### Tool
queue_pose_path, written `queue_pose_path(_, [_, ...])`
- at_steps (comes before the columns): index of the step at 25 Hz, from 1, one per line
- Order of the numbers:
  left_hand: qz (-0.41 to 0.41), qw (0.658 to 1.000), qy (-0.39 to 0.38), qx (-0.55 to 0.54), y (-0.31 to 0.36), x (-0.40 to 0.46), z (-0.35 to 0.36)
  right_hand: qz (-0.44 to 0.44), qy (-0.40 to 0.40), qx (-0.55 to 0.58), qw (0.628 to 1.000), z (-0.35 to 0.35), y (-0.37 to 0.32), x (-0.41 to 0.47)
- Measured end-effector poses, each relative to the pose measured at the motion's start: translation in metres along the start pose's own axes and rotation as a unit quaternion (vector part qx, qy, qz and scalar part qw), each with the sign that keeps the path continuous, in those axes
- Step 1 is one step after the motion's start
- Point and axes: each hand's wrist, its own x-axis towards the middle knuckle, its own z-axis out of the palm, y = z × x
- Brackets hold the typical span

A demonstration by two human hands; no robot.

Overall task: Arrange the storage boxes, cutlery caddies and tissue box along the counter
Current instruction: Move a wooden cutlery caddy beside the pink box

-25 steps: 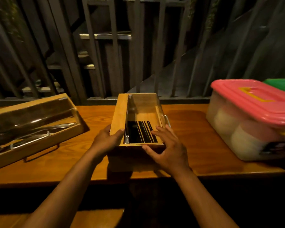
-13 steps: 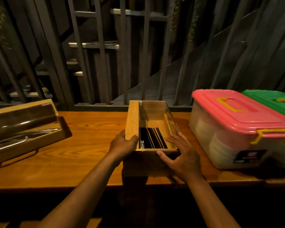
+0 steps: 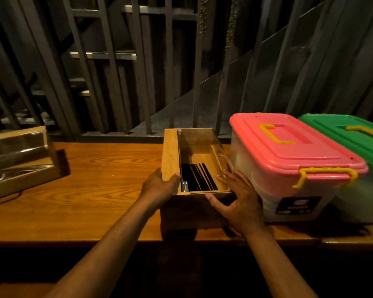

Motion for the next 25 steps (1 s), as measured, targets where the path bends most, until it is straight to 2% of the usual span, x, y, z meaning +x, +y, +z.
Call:
queue_pose_path(10, [-0.011,0.999,-0.041,-0.014,0.005,0.0,-0.003,-0.004,0.002,-0.023,1.0,0.006,0.009,-0.002])
queue_pose_path(13, [-0.009,1.0,-0.014,-0.007,0.004,-0.001,0.002,-0.004,-0.008,-0.018,1.0,0.004,0.008,-0.002])
queue_pose_path(18, [0.034,0.994,0.083,0.07,0.004,-0.009,0.004,0.022,-0.021,-0.01,0.999,-0.004,-0.002,0.002])
queue_pose_path(22, [0.107,0.959,0.145,0.221,0.003,-0.032,-0.026,0.028,0.021,-0.103,0.994,-0.002,-0.033,0.005])
queue_pose_path(25, [0.173,0.911,0.207,0.311,-0.007,-0.062,-0.08,-0.004,0.005,-0.094,0.996,0.022,-0.09,0.003])
